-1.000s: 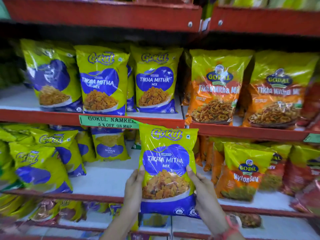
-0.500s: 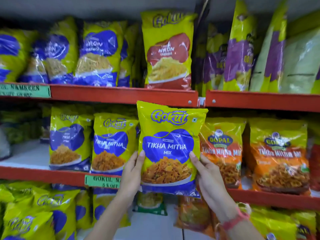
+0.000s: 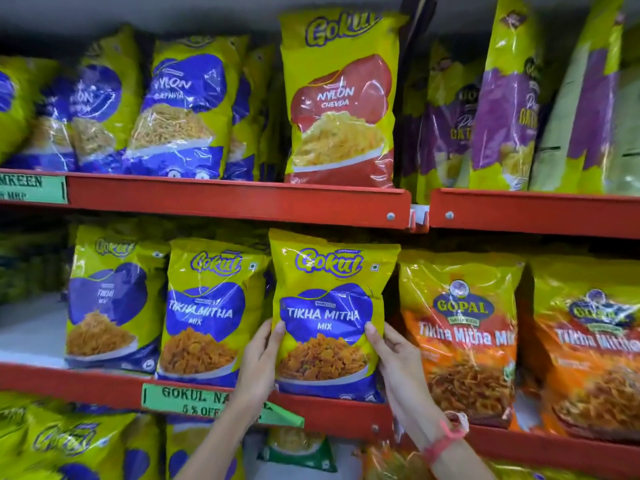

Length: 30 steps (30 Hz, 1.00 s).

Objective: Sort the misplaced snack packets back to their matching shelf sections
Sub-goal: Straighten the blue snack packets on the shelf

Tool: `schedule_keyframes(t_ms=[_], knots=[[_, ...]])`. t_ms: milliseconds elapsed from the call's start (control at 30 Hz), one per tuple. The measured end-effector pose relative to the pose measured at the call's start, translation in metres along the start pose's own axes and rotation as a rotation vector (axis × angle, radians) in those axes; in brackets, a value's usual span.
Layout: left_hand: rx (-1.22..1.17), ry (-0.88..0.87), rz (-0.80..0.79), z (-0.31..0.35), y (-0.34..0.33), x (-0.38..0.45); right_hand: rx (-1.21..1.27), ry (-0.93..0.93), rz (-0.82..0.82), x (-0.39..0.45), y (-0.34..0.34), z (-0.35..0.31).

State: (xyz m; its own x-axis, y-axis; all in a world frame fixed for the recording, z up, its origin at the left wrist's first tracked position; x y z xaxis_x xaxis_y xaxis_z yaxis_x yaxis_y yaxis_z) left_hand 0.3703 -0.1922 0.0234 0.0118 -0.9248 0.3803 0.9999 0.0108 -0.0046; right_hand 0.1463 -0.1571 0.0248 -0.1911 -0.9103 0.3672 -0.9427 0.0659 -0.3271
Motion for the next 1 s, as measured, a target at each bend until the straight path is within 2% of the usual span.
schedule_keyframes(t_ms=[100,233,333,533,667,767,933,1000], knots=[[-0.097,0.02,-0.055,0.001,-0.003,0.005,0.038,-0.006,0.014,0.007,-0.003,-0.007],[-0.174,-0.012,-0.016,0.023,-0.001,0.023,-0.014,0.122,0.025,0.023,-0.016,-0.045],[-0.243,-0.061,0.047,0.049,-0.003,0.029,-0.035,0.198,0.142,0.029,-0.018,-0.071],[-0.222,-0.119,0.072,0.063,-0.006,0.038,0.061,0.18,0.295,0.023,-0.007,-0.082],[-0.305,-0.132,0.09,0.069,-0.002,0.051,0.06,0.204,0.31,0.026,-0.005,-0.096],[-0.393,-0.172,0.182,0.075,0.008,0.055,0.046,0.209,0.271,0.033,-0.009,-0.101],[-0.291,-0.212,0.331,0.085,0.017,0.058,-0.032,0.201,0.34,0.047,-0.012,-0.097],[-0.057,-0.273,0.411,0.089,0.02,0.049,-0.196,0.266,0.403,0.043,-0.012,-0.096]])
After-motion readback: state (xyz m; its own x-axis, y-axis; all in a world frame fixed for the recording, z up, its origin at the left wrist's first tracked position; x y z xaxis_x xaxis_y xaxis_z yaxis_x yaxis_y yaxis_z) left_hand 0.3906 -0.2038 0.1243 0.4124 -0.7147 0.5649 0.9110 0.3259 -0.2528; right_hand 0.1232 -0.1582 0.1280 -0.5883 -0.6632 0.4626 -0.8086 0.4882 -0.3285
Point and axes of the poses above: each hand's wrist, its own x-axis towards the middle knuckle, its own y-axis out of the back of the hand, z = x × y, the point moved 9 cm from there along x, towards the middle knuckle, and after that the axes turned 2 degrees about -z, right-handed, at the moved point
